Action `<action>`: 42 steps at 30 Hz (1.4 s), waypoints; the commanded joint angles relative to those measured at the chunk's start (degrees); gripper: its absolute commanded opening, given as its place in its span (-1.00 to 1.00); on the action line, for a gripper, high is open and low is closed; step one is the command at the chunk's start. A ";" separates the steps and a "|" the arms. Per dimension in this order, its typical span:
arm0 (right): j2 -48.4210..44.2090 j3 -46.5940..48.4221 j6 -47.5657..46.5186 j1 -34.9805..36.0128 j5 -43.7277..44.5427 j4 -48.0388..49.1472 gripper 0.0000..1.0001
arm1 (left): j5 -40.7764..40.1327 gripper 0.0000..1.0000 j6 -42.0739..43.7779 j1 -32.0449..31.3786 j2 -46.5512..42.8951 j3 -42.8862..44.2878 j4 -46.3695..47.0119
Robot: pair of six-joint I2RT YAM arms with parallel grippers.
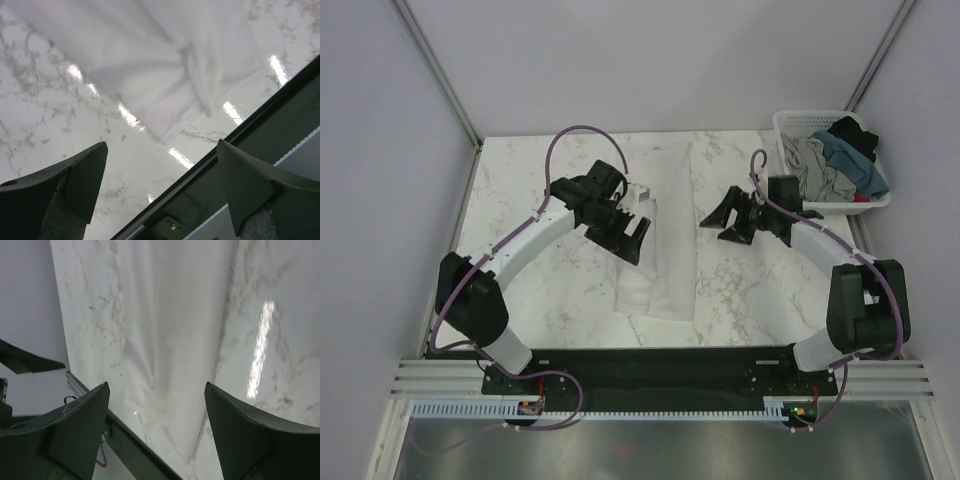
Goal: Fold and stack the t-shirts
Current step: Fold the tshirt
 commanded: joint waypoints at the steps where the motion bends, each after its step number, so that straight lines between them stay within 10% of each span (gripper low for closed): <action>1: -3.64 -11.81 8.49 -0.05 -5.30 -1.81 0.70 | 2.12 0.95 -6.59 5.13 0.00 -6.19 0.62; 15: -4.10 -24.59 9.30 1.71 -6.46 -4.79 0.56 | 15.12 0.79 -22.84 11.55 2.01 -25.18 12.04; 42: 5.04 -22.32 9.22 15.86 -1.88 -7.26 0.03 | 17.24 0.48 -26.02 10.94 11.86 -28.44 17.32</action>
